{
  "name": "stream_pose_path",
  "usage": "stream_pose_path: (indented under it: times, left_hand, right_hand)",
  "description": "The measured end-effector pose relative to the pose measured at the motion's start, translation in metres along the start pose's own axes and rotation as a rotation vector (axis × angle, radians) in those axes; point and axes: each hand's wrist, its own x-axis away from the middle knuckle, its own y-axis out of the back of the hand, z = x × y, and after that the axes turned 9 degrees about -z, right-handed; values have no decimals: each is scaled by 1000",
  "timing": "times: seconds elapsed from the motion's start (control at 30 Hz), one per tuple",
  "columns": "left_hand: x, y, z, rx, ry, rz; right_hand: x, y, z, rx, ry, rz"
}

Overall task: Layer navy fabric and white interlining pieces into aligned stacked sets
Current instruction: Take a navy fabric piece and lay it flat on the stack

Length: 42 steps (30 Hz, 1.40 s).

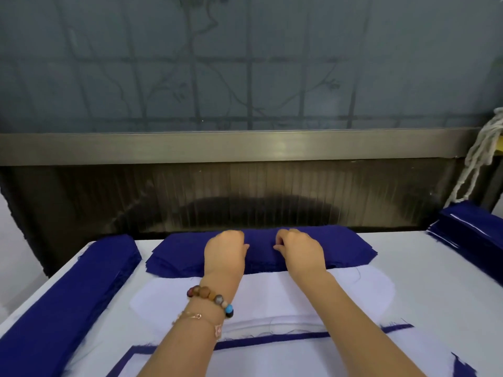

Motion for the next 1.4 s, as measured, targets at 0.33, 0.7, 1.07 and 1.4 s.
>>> stream_pose_path:
  times: [0.33,0.7,1.07,1.4]
  left_hand:
    - [-8,-32,-19,-101,-4,-136]
    - [-4,-46,-3,120,-2,-132]
    - [-6,-41,-4,93,-50,-155]
    - [-14,-42,-3,281,28,-71]
  right_hand:
    - [-7,-25,7,85,-47,-120]
    - [-8,-26,-1,22,108,-107]
    - [-7,-21,3,0,27,-79]
    - [-8,-24,-4,79,162,-170]
